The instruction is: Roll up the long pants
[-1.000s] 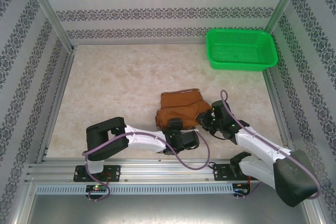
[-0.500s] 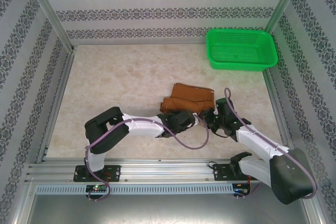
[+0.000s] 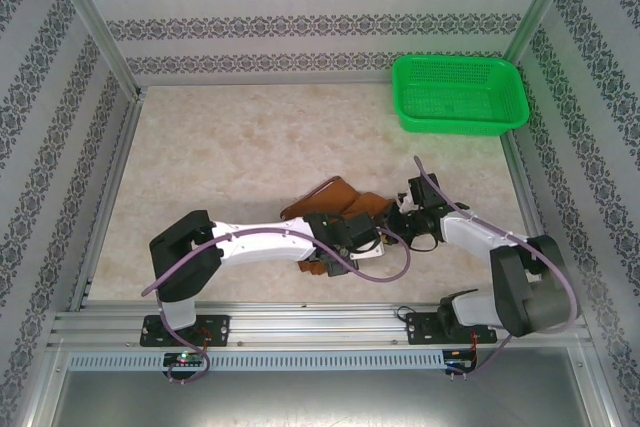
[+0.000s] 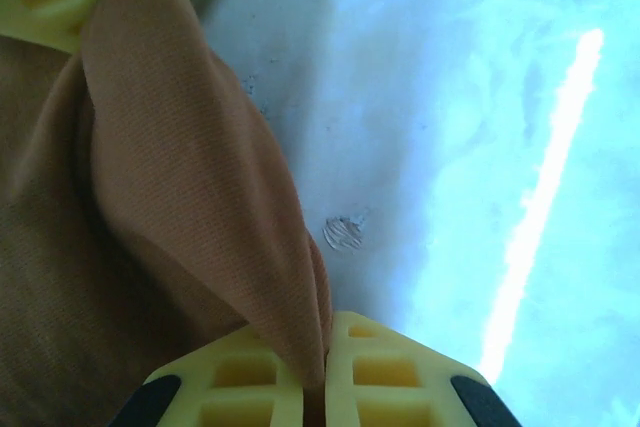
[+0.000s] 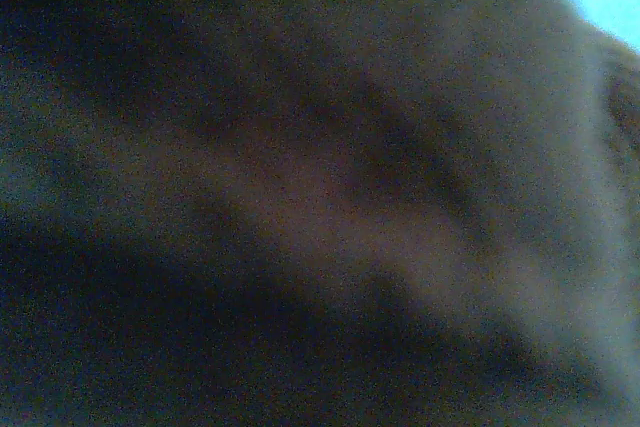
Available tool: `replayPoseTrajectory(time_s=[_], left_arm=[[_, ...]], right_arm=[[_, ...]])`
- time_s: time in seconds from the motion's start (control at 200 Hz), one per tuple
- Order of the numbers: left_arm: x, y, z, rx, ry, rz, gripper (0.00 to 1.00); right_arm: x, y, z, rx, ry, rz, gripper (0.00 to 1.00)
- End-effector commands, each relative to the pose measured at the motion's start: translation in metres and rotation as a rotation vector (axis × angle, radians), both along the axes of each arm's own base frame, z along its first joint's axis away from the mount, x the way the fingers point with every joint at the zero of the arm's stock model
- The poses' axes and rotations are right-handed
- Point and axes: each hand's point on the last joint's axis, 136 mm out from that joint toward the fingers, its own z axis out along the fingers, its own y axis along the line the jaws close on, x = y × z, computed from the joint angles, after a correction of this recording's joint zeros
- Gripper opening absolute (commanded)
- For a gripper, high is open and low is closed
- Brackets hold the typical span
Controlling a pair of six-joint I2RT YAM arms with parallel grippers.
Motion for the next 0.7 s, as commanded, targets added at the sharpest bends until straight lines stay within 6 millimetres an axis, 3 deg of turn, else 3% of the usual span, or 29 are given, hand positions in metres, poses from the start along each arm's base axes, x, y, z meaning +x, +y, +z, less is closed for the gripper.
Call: replayPoseTrajectory(time_s=[0.0, 0.045, 0.08, 0.13, 0.19, 0.215, 0.245, 0.34, 0.515, 0.635, 0.694], left_arm=[[-0.049, -0.014, 0.03, -0.059, 0.168, -0.04, 0.0], [-0.033, -0.007, 0.026, -0.009, 0.088, 0.006, 0.02], [-0.019, -0.002, 0.024, 0.025, 0.017, 0.042, 0.16], [-0.007, 0.003, 0.023, 0.04, -0.065, 0.06, 0.27], [0.001, 0.004, 0.026, 0.034, -0.176, 0.053, 0.43], [0.001, 0.004, 0.027, 0.028, -0.206, 0.043, 0.58], [-0.001, 0.003, 0.028, 0.022, -0.226, 0.027, 0.65], [0.0, 0.001, 0.03, 0.013, -0.298, 0.013, 0.71], [0.027, 0.008, 0.035, 0.024, -0.516, 0.048, 0.84], [0.046, 0.007, 0.036, 0.062, -0.67, 0.045, 0.85], [0.05, 0.004, 0.027, 0.094, -0.682, 0.02, 0.85]], right_arm=[[0.024, -0.025, -0.022, -0.153, -0.041, -0.07, 0.0], [0.026, -0.024, -0.02, -0.145, -0.047, -0.071, 0.0], [0.026, -0.023, -0.02, -0.142, -0.048, -0.07, 0.0], [0.024, -0.023, -0.019, -0.139, -0.048, -0.069, 0.0], [0.022, -0.022, -0.019, -0.132, -0.05, -0.073, 0.0], [0.022, -0.022, -0.017, -0.127, -0.055, -0.07, 0.0], [0.021, -0.022, -0.017, -0.127, -0.051, -0.067, 0.0], [0.018, -0.021, -0.016, -0.122, -0.051, -0.06, 0.0], [0.015, -0.017, -0.018, -0.091, -0.054, -0.058, 0.0], [0.015, -0.012, -0.019, -0.053, -0.052, -0.065, 0.0], [0.016, -0.009, -0.019, -0.031, -0.049, -0.066, 0.0]])
